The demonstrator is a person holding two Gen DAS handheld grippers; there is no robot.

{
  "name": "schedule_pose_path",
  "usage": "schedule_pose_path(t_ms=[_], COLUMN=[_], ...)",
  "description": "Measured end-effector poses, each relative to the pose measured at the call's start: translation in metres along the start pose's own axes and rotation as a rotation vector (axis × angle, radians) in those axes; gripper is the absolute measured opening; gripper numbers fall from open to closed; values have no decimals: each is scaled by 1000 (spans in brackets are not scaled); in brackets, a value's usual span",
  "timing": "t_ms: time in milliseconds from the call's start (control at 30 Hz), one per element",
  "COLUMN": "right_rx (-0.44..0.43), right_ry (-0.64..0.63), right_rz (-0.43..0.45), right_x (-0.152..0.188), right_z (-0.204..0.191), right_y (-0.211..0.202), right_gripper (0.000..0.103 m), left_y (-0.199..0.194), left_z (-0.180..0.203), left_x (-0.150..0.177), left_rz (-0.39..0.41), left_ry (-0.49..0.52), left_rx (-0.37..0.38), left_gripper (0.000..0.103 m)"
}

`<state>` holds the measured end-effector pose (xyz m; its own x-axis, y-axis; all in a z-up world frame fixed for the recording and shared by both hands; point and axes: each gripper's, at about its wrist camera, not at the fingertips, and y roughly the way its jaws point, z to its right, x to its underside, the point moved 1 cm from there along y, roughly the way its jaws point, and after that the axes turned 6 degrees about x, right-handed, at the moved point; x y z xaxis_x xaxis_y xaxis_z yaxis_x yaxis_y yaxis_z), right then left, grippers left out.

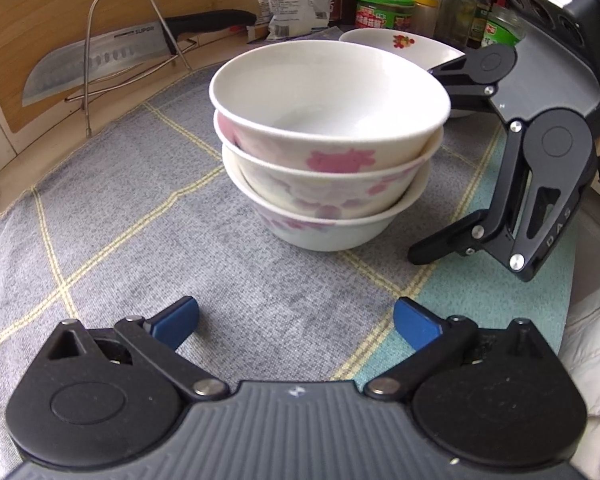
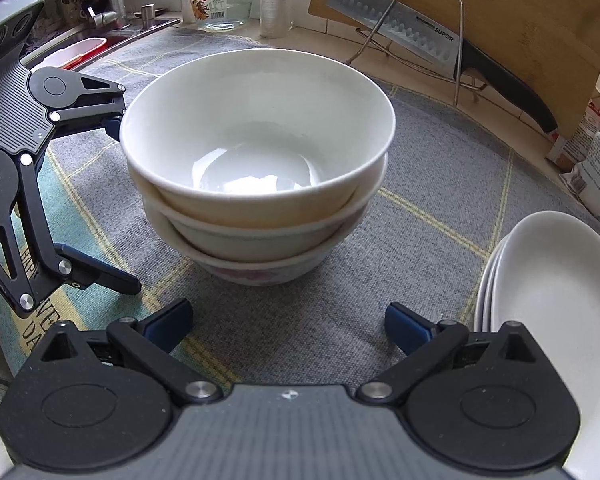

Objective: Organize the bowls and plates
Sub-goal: 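Grasp the three-bowl stack from opposite rims with both grippers, then lift the bowl stack with both grippers toward the plate stack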

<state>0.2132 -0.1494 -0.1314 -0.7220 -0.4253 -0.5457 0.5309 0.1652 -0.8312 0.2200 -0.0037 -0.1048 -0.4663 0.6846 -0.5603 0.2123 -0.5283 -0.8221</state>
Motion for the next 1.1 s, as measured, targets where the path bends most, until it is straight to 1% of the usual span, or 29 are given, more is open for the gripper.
schedule_pose_path(t_ms=[167,333,400,533,567,633,667,700,800,867,967,1100], right_rx=[0,-23,-39,-69,-80,-106,-119,-137,-180,-207,-244,-266], right_ry=[-96,-179,-216,-305,-324,-358,-372,-386,-424,-436,-445,-450], right_rz=[15,31,35,47,50,59,60,59,67,73,61,48], right_x=[-6,-15,-18,-23,-24,-28,-30,-33,-38,-41,-46,-46], right_z=[-7,-4,-2,2,2,3,5,6,8,10,12,13], right_y=[-7,-7,-5,-1,0,0,1,2,3,3,4,5], right_gripper=[103,103,103,103,103,103,102,101,97,94,92,91], left_y=[0,1,2,4,4,5,7,8,11,12,13,12], left_z=[1,-9,-9,-6,-5,-3,-3,-3,-5,-7,-11,-14], left_x=[-9,-21,-25,-33,-34,-36,-36,-37,-35,-34,-35,-34], left_rz=[12,30,37,40,39,39,35,29,19,20,22,28], left_ry=[131,176,216,302,323,358,370,377,403,413,417,418], left_rx=[11,34,31,52,59,71,78,89,115,133,163,185], left_gripper=[102,101,100,100,99,93,89,87,85,80,79,79])
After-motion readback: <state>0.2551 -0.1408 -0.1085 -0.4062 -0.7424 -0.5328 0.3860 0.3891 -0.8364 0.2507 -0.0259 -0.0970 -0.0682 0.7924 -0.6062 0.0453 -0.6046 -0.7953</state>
